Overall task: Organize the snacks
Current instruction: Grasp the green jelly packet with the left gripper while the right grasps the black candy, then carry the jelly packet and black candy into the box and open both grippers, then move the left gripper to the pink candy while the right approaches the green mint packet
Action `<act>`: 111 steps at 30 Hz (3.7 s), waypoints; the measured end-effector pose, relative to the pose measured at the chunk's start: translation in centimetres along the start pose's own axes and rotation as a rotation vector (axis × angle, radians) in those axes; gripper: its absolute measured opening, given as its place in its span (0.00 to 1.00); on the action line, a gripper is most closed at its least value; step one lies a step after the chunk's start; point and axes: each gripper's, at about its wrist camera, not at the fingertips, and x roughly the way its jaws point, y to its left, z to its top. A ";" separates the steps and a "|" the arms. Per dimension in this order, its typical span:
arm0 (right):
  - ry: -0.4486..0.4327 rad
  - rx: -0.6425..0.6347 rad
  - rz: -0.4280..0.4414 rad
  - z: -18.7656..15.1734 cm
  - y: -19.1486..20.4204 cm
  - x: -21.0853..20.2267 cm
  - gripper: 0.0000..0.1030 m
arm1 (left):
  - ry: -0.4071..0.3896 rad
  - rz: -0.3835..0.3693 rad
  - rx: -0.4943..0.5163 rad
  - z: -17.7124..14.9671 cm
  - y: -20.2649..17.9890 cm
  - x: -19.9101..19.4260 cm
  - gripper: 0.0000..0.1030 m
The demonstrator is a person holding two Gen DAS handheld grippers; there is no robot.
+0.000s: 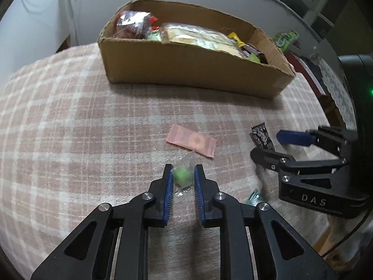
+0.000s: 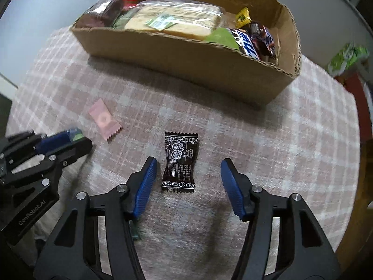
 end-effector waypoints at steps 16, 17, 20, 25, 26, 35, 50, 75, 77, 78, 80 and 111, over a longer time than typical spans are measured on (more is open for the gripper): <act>-0.117 -0.001 0.016 -3.3 -1.4 -0.9 0.27 | -0.116 -0.031 0.011 -1.5 0.6 -0.8 0.14; -0.119 0.000 0.019 -3.1 -1.5 -1.3 0.27 | -0.116 -0.034 0.003 -1.5 0.6 -0.8 0.14; -0.124 0.017 0.037 -2.8 -2.5 -1.4 0.27 | -0.115 -0.039 -0.014 -1.4 0.8 -0.8 0.14; -0.123 0.034 0.045 -3.2 -3.5 -1.9 0.27 | -0.113 -0.049 -0.056 -1.3 1.9 -1.2 0.14; -0.123 0.035 0.043 -3.2 -3.6 -2.1 0.27 | -0.113 -0.051 -0.065 -1.3 2.2 -1.4 0.14; -0.143 0.057 0.048 -2.4 -3.8 -4.3 0.27 | -0.141 -0.055 -0.096 0.5 3.9 -3.5 0.14; -0.275 0.098 0.053 4.0 -7.1 -10.3 0.27 | -0.259 -0.099 -0.059 9.2 4.2 -6.1 0.14; -0.275 0.097 0.071 11.6 -8.6 -7.0 0.27 | -0.199 -0.164 -0.049 17.6 1.9 -0.1 0.14; -0.270 0.094 0.072 11.5 -8.6 -6.9 0.27 | -0.194 -0.156 -0.031 17.6 1.6 0.1 0.14; -0.268 0.092 0.069 11.5 -8.5 -6.8 0.27 | -0.190 -0.150 -0.022 17.6 1.5 0.1 0.14; -0.262 0.087 0.062 11.5 -8.4 -6.7 0.27 | -0.183 -0.134 -0.012 17.7 1.3 0.2 0.15; -0.278 0.078 0.047 5.3 -5.9 -10.7 0.43 | -0.211 -0.083 0.016 13.9 2.4 -4.6 0.19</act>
